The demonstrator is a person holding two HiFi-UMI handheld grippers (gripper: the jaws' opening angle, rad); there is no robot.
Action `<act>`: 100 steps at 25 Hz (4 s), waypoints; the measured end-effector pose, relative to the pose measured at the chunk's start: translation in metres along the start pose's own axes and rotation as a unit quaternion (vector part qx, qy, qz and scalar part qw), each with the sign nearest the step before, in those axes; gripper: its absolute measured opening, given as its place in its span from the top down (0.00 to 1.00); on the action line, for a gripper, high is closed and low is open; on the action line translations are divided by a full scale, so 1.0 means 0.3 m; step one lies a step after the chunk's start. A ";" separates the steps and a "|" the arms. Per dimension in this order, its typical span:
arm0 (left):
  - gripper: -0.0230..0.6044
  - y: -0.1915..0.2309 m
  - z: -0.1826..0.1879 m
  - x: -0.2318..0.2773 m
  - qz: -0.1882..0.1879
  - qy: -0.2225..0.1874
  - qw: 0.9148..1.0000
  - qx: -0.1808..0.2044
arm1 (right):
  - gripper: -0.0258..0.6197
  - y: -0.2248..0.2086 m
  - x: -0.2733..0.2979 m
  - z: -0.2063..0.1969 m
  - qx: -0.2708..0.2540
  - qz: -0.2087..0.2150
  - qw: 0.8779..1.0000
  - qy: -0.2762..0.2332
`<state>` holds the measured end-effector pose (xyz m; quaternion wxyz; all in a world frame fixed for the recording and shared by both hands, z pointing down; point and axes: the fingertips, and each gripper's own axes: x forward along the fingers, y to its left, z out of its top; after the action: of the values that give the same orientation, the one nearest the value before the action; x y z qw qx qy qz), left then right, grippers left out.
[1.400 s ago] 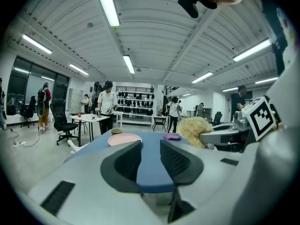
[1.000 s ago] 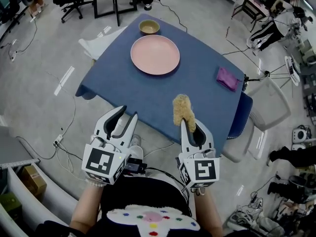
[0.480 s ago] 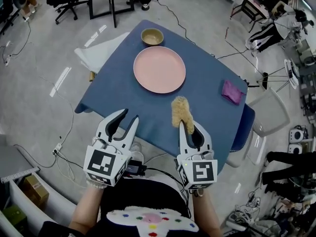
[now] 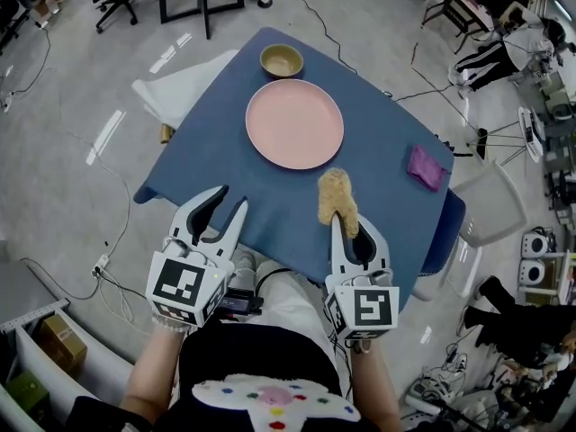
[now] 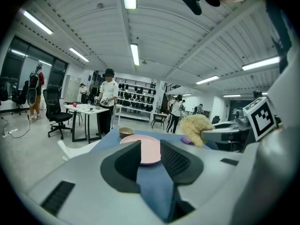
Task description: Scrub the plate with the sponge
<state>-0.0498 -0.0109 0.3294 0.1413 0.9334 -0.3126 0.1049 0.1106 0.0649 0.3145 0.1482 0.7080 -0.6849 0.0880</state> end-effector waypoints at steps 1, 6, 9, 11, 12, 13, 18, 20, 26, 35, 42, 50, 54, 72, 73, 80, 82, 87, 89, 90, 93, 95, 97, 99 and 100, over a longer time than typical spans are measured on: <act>0.76 0.002 -0.003 0.003 0.001 0.000 1.000 -0.005 | 0.87 -0.004 0.005 -0.003 0.000 -0.001 1.000 0.002; 0.76 0.014 0.004 0.031 0.007 -0.001 1.000 -0.017 | 0.87 -0.029 0.050 -0.005 -0.005 0.002 1.000 0.011; 0.76 0.032 0.003 0.054 0.018 0.004 1.000 -0.018 | 0.87 -0.044 0.086 -0.007 -0.006 0.009 1.000 0.015; 0.76 0.037 -0.003 0.071 0.023 0.013 1.000 -0.007 | 0.86 -0.056 0.110 -0.014 -0.009 0.014 1.000 0.019; 0.76 0.038 -0.007 0.080 0.024 0.017 1.000 -0.004 | 0.87 -0.064 0.122 -0.017 -0.010 0.015 1.000 0.021; 0.76 0.041 -0.010 0.091 0.024 0.020 0.999 -0.003 | 0.87 -0.073 0.135 -0.020 -0.011 0.017 1.000 0.023; 0.76 0.067 -0.025 0.147 0.038 0.032 0.999 -0.002 | 0.87 -0.128 0.201 -0.034 -0.018 0.025 0.999 0.033; 0.76 0.075 -0.036 0.170 0.043 0.038 0.998 -0.002 | 0.86 -0.151 0.227 -0.040 -0.021 0.026 0.999 0.036; 0.76 0.126 -0.094 0.240 0.056 0.060 0.997 -0.005 | 0.87 -0.182 0.331 -0.065 -0.025 0.034 0.998 0.048; 0.76 0.210 -0.170 0.352 0.071 0.085 0.993 -0.041 | 0.87 -0.203 0.483 -0.106 -0.030 0.044 0.997 0.064; 0.76 0.242 -0.223 0.437 0.077 0.108 0.989 -0.072 | 0.87 -0.207 0.558 -0.144 -0.034 0.054 0.995 0.081; 0.76 0.275 -0.284 0.513 0.092 0.124 0.981 -0.114 | 0.87 -0.226 0.644 -0.159 -0.047 0.054 0.993 0.093; 0.76 0.295 -0.316 0.545 0.102 0.134 0.977 -0.128 | 0.87 -0.249 0.680 -0.170 -0.048 0.050 0.993 0.100; 0.77 0.326 -0.365 0.607 0.115 0.140 0.966 -0.187 | 0.87 -0.304 0.860 -0.261 -0.095 0.003 0.982 0.163; 0.78 0.324 -0.365 0.607 0.115 0.140 0.966 -0.184 | 0.87 -0.304 0.867 -0.265 -0.101 0.000 0.981 0.167; 0.77 0.324 -0.367 0.606 0.115 0.139 0.967 -0.183 | 0.87 -0.308 0.921 -0.313 -0.134 -0.007 0.971 0.198; 0.77 0.323 -0.367 0.605 0.115 0.138 0.967 -0.181 | 0.87 -0.309 0.934 -0.330 -0.144 -0.006 0.968 0.205; 0.77 0.322 -0.367 0.604 0.112 0.139 0.968 -0.176 | 0.87 -0.317 0.965 -0.347 -0.149 -0.007 0.965 0.217; 0.77 0.322 -0.365 0.604 0.109 0.140 0.969 -0.170 | 0.87 -0.317 0.977 -0.351 -0.153 -0.005 0.963 0.223; 0.77 0.321 -0.366 0.605 0.108 0.140 0.970 -0.169 | 0.87 -0.318 0.984 -0.353 -0.158 -0.004 0.961 0.227; 0.77 0.319 -0.367 0.608 0.107 0.138 0.970 -0.171 | 0.87 -0.320 1.000 -0.355 -0.175 0.001 0.957 0.233; 0.77 0.316 -0.366 0.610 0.106 0.138 0.970 -0.172 | 0.87 -0.322 1.008 -0.356 -0.184 0.003 0.954 0.238; 0.77 0.315 -0.364 0.610 0.105 0.137 0.970 -0.173 | 0.87 -0.323 1.013 -0.358 -0.192 0.005 0.950 0.245; 0.77 0.316 -0.364 0.609 0.104 0.138 0.970 -0.173 | 0.87 -0.320 1.021 -0.360 -0.200 0.007 0.947 0.252; 0.77 0.316 -0.364 0.608 0.104 0.138 0.970 -0.174 | 0.87 -0.318 1.027 -0.359 -0.205 0.009 0.945 0.255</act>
<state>0.0229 -0.1486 0.5023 0.3314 0.8335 -0.3990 0.1905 0.2282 -0.1885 0.5083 0.4593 0.6102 -0.6334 0.1249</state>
